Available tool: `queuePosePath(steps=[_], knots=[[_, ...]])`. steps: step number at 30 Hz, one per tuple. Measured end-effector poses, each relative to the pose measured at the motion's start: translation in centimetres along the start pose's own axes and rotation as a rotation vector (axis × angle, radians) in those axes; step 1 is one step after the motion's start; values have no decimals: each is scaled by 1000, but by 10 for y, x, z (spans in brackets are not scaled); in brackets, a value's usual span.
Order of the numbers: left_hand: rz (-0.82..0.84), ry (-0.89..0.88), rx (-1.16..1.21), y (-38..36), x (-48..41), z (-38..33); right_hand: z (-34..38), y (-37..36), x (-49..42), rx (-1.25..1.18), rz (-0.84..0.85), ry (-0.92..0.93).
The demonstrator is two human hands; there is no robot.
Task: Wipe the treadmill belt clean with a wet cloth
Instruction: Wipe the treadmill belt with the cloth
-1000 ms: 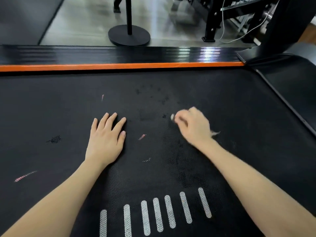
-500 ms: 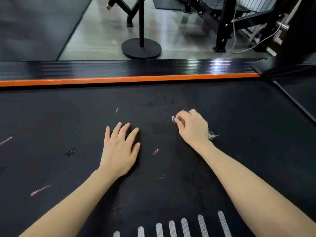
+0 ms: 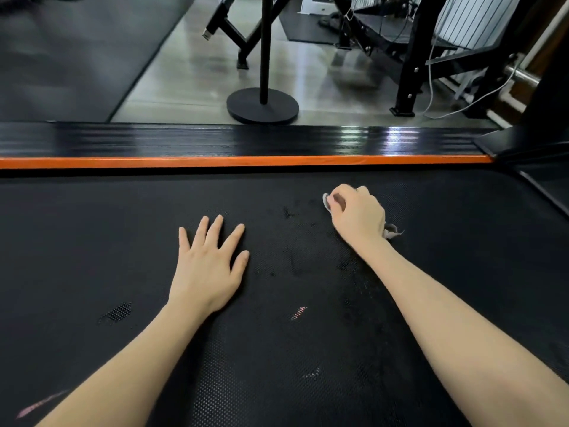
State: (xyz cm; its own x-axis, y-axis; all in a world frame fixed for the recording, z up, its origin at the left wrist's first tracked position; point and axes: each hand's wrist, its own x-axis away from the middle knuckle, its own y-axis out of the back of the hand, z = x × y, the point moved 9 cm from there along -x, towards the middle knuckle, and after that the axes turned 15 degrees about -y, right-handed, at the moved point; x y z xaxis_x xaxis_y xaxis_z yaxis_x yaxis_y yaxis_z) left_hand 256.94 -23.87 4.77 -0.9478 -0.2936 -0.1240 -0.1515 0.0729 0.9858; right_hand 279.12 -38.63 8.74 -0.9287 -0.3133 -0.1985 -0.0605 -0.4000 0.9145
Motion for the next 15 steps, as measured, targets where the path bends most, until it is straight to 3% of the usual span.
queuePosePath(steps=[4, 7, 9, 12, 14, 15], knots=[[-12, -7, -6, 1, 0, 0, 19, 11, 100, -144, 83, 364], [-15, -14, 1, 1, 0, 0, 18, 11, 86, -128, 59, 457], [-11, -12, 3, 0, 0, 0, 6, 5, 29, -35, -22, 283], [-14, -11, 3, -1, 0, 1, -26, -3, -46, 26, -48, -141], [-22, -9, 0, -1, 0, 1, -16, -7, -47, 10, -49, -228], [-19, -11, 4, -1, 0, 1, -2, -10, -38, -4, -40, -182]])
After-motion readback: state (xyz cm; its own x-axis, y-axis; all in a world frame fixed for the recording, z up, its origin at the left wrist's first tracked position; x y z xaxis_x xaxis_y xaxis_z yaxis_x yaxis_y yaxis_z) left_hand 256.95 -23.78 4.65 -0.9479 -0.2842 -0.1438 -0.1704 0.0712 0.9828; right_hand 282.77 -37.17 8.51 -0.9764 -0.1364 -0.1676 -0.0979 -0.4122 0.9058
